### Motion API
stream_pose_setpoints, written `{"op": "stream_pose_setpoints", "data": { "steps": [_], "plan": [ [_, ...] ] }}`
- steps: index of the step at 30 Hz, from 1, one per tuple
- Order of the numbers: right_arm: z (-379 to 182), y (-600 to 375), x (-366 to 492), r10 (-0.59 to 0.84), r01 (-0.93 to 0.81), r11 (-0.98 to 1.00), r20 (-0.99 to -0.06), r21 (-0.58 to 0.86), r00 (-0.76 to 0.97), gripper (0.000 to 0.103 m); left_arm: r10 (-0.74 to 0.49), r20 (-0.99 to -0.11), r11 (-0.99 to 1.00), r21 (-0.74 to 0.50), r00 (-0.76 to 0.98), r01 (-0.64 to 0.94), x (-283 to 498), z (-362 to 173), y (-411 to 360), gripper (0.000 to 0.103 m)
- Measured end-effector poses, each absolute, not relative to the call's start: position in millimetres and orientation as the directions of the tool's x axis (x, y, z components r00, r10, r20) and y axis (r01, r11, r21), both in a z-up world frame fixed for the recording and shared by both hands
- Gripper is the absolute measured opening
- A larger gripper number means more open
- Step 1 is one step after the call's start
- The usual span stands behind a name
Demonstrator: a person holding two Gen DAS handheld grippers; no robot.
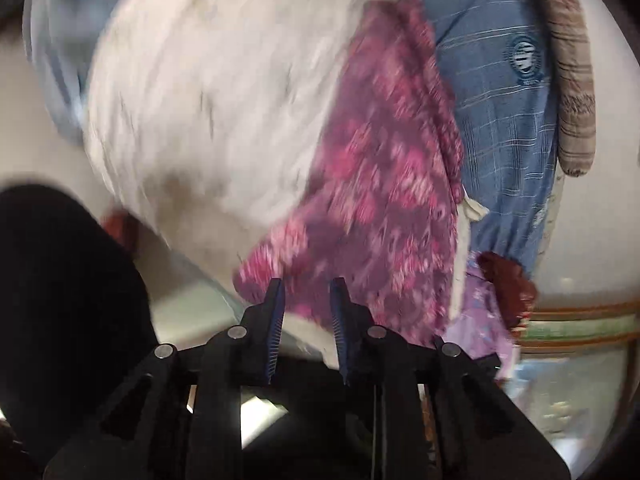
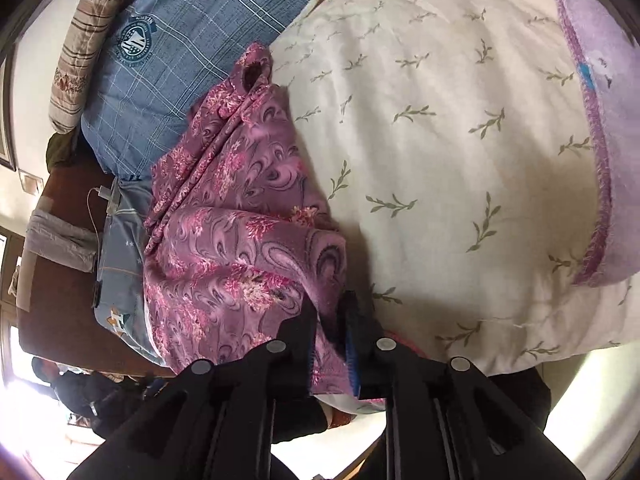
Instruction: Fold small clothes
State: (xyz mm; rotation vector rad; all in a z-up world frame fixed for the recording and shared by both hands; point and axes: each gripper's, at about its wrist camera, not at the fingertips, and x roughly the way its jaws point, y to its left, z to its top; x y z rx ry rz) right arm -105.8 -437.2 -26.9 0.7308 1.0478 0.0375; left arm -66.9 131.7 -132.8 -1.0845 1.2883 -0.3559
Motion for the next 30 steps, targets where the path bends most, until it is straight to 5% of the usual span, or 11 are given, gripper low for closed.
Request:
{"op": "stream_pose_setpoints", "data": {
  "steps": [4,15,20,23,25,27,30],
  "plan": [
    [-13,-440,-118,0.348,0.288,0.777,-0.764,0.559,0.543,0.037,-0.808,-0.524,0.372,-0.807,0.267,-0.458,-83,-161,125,0.038],
    [-35,-437,-128,0.424,0.323,0.712,-0.748,0.624,0.510,0.051,-0.723,-0.618,0.487,-0.773,0.309,-0.408,-57,-161,107,0.038],
    [-23,-442,-129,0.246,0.357,0.774,-0.768,0.523,0.592,0.054,-0.628,-0.679,0.624,-0.731,0.381,-0.274,-55,-118,89,0.024],
    [-32,-435,-119,0.276,0.306,0.812,-0.788,0.498,0.550,0.054,-0.590,-0.674,0.671,-0.716,0.444,-0.193,-51,-89,83,0.019],
    [-38,-426,-114,0.260,0.273,0.847,-0.803,0.457,0.536,0.049,-0.578,-0.670,0.682,-0.710,0.465,-0.175,-47,-80,83,0.017],
    [-35,-420,-114,0.208,0.253,0.884,-0.816,0.393,0.540,0.009,-0.582,-0.667,0.676,-0.715,0.465,-0.179,-45,-76,81,0.014],
    [-26,-422,-118,0.276,0.210,0.865,-0.782,0.455,0.559,0.005,-0.577,-0.677,0.683,-0.706,0.456,-0.184,-48,-74,85,0.013]
  ]
}}
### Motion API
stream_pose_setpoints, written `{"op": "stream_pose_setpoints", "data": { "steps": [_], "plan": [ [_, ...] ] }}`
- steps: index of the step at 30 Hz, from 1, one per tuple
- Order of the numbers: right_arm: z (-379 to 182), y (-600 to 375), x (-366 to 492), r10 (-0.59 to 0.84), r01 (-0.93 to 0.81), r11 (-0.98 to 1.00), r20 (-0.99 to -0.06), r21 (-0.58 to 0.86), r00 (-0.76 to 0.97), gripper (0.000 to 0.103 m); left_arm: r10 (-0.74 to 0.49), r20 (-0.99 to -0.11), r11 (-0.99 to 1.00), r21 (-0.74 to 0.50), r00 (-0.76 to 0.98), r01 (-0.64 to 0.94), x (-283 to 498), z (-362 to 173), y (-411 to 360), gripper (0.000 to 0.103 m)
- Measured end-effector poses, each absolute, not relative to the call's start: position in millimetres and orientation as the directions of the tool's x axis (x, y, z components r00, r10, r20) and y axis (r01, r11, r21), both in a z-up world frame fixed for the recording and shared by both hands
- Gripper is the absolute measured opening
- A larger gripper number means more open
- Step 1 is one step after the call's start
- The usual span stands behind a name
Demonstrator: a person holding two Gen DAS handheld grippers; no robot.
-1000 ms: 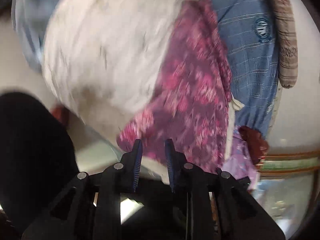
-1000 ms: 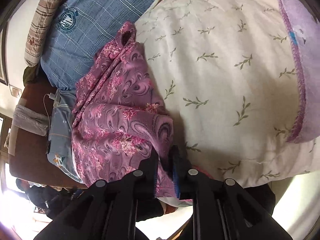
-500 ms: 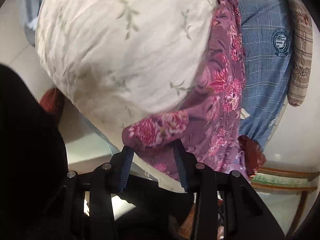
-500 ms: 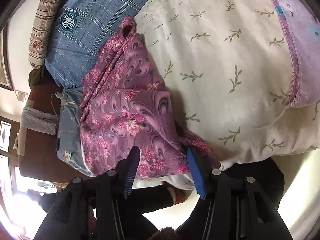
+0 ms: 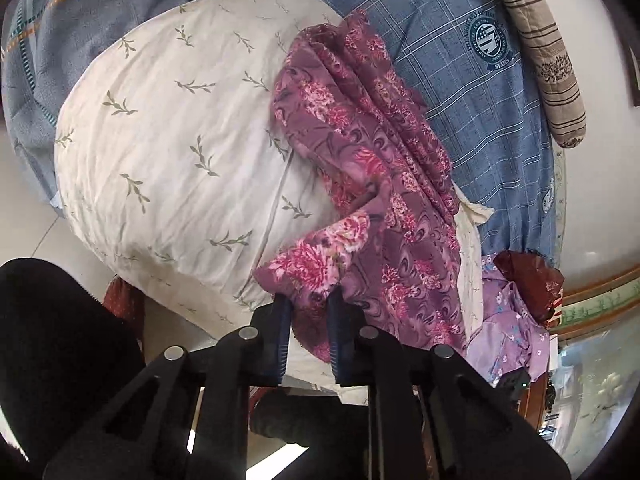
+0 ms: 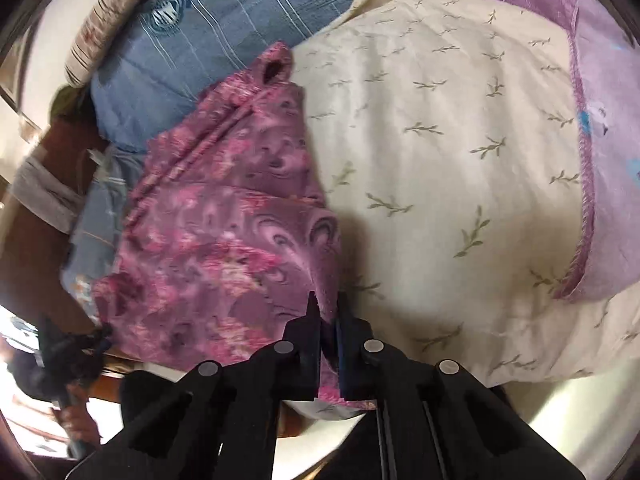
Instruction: Fold small clothes
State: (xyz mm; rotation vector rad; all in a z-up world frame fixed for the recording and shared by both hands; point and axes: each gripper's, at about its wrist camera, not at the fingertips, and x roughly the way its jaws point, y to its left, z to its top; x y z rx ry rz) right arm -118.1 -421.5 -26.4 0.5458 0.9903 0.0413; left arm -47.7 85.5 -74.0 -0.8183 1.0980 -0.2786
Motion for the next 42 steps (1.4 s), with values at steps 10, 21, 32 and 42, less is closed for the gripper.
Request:
{"op": "stream_pose_setpoints", "data": {
  "steps": [10,21,32,42],
  "plan": [
    [-21,-418,-131,0.493,0.194,0.724,-0.693,0.662,0.526,0.005,-0.552,-0.664,0.721,-0.684,0.504,-0.112,-59,-36,99,0.013],
    [6,-424,7,0.658,0.102,0.447,-0.404,0.889,0.635,0.005,-0.468,-0.562,0.775,-0.631,0.682,0.013,100,56,77,0.008],
    [45,-451,155,0.406,0.197,0.635,-0.539,0.747,0.738,0.045,-0.449,-0.755,0.868,-0.496,0.478,0.032,211,39,74,0.063],
    [6,-408,120,0.433,0.210,0.704,-0.644,0.679,0.630,0.051,-0.512,-0.841,0.859,-0.499,0.177,0.111,186,-42,-1,0.064]
  ]
}}
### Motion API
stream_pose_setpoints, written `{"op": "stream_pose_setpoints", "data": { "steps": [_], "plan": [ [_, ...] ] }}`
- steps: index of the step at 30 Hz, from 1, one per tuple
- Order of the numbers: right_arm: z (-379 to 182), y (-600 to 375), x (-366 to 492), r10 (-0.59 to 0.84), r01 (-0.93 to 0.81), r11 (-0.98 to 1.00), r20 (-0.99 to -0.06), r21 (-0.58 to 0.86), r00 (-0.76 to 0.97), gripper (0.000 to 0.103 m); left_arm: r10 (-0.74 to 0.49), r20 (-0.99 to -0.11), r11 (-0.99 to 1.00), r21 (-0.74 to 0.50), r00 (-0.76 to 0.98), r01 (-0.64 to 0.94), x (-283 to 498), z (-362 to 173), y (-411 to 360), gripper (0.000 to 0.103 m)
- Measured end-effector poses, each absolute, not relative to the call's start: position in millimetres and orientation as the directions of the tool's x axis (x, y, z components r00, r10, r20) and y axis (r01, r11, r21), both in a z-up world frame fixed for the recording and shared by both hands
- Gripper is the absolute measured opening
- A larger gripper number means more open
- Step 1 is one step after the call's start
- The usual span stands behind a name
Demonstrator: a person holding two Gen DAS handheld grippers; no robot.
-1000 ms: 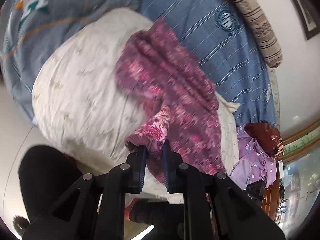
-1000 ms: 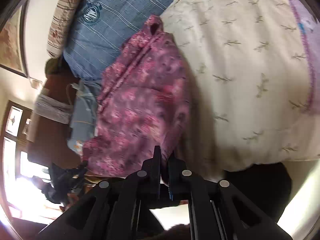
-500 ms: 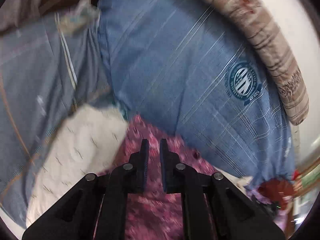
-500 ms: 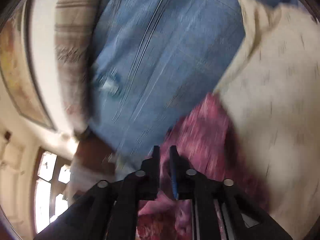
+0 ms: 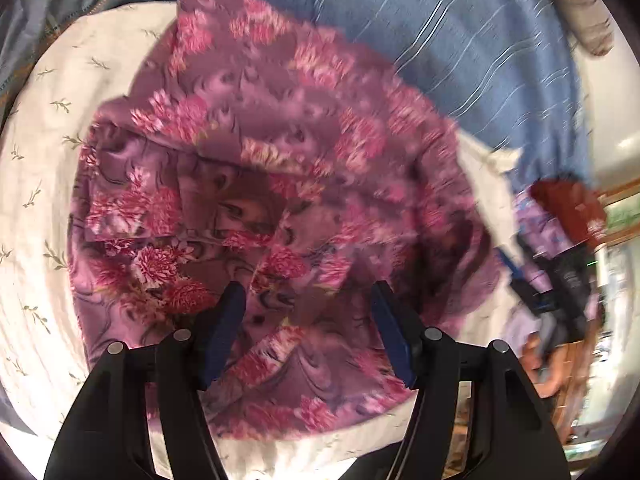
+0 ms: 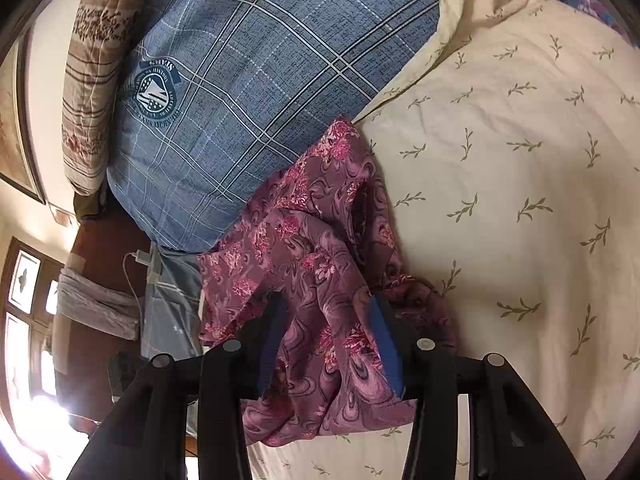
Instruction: Fold small clothes
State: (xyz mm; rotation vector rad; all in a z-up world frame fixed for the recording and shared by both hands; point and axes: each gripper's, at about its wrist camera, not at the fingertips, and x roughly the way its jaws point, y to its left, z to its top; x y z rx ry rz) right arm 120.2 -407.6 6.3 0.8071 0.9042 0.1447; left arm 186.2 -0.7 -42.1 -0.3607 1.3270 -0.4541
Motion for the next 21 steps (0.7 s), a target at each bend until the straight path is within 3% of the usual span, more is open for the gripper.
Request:
{"op": "stream_pose_setpoints", "data": {
  "steps": [5,9,10,11,13,14,15,17,21],
  "plan": [
    [16,-396,143,0.371,0.161,0.815,-0.716,0.556,0.591,0.064,-0.450,-0.870,0.893,-0.431,0.202,0.129,193,-51,-8,0.064],
    [12,-365,181,0.306,0.085,0.902,-0.764,0.424,0.568,0.064,-0.434,-0.876,0.900,-0.412,0.210,0.142,196,-57,-14,0.062],
    [11,-354,191,0.297,0.055,0.916,-0.766,0.396,0.570,0.064,-0.436,-0.874,0.899,-0.412,0.214,0.149,195,-57,-15,0.051],
    [8,-345,198,0.275,0.037,0.932,-0.770,0.361,0.575,0.064,-0.452,-0.866,0.891,-0.427,0.212,0.152,195,-59,-15,0.031],
    [-2,-325,216,0.227,-0.006,0.963,-0.803,0.268,0.552,0.063,-0.484,-0.852,0.875,-0.469,0.200,0.118,196,-63,-13,0.018],
    [-10,-318,224,0.191,-0.010,0.976,-0.826,0.220,0.531,0.053,-0.494,-0.843,0.869,-0.485,0.213,0.096,194,-63,-7,0.009],
    [-15,-313,228,0.150,-0.006,0.985,-0.844,0.172,0.515,0.019,-0.497,-0.838,0.867,-0.491,0.227,0.085,190,-60,-2,0.008],
    [-17,-307,227,0.095,-0.014,0.995,-0.857,0.102,0.506,0.010,-0.484,-0.831,0.873,-0.478,0.274,0.094,178,-47,9,0.007],
    [18,-316,191,0.178,-0.029,0.979,-0.780,0.201,0.599,0.008,-0.478,-0.789,0.875,-0.468,0.387,0.125,164,-2,29,0.007]
  ]
}}
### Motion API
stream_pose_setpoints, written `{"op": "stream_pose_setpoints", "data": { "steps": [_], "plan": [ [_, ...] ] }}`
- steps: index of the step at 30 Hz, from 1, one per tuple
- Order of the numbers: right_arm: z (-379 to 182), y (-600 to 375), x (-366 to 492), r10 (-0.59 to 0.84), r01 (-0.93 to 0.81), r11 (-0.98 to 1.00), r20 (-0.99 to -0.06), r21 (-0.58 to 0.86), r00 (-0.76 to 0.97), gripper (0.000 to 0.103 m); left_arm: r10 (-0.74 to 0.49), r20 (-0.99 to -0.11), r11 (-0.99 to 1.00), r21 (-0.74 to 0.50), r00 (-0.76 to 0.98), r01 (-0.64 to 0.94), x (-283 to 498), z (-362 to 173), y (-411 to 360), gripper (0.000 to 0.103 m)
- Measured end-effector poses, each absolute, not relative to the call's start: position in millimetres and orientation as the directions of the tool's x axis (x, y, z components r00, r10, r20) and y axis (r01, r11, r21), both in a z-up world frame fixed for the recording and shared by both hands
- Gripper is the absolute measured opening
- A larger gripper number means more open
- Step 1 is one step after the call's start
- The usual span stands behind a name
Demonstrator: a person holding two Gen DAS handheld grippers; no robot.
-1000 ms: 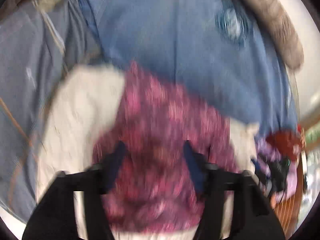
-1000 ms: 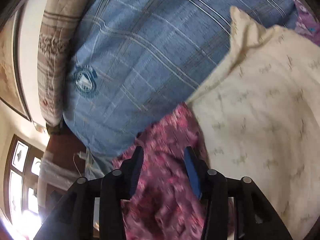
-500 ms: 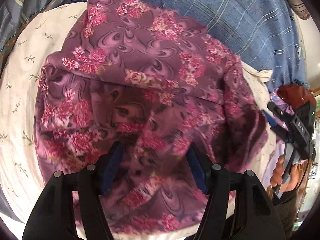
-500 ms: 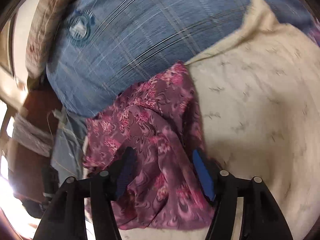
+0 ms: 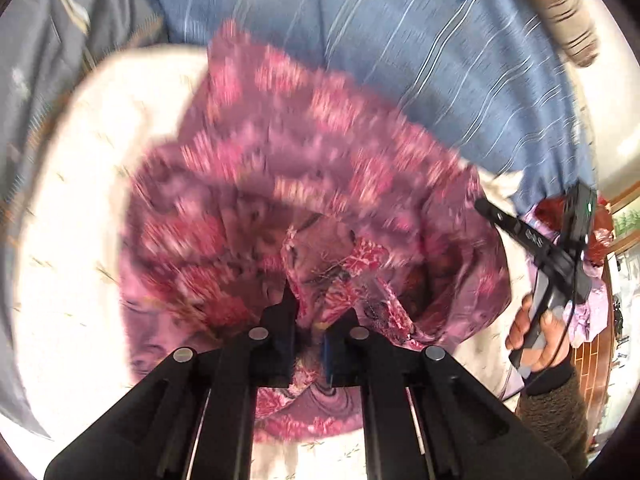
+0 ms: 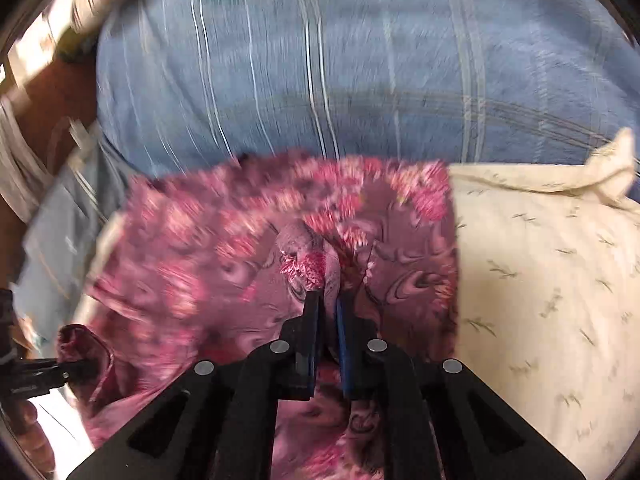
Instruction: Fold small clothes
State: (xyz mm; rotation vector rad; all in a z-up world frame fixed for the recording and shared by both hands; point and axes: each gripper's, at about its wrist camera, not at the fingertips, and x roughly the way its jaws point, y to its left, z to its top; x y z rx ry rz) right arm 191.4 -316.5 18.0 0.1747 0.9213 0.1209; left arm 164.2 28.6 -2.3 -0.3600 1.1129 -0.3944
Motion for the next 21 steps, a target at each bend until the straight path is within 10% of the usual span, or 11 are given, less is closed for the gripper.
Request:
{"op": "stream_pose_setpoints", "data": {
  "steps": [7,15,21],
  "plan": [
    [93,-352,186,0.223,0.022,0.926,-0.593,0.377,0.774,0.007,-0.398,-0.702,0.882,-0.471,0.591,0.035,224,64,63,0.007],
    [28,-407,248,0.150,0.254,0.851,-0.677,0.460,0.720,0.011,-0.093,-0.909,0.950,-0.203,0.406,-0.236,351,-35,72,0.008],
    [5,-428,221,0.159,0.301,0.835,-0.725,0.461,0.670,0.025,-0.368,-0.822,0.793,-0.522,0.434,-0.316,317,-34,147,0.017]
  ]
}}
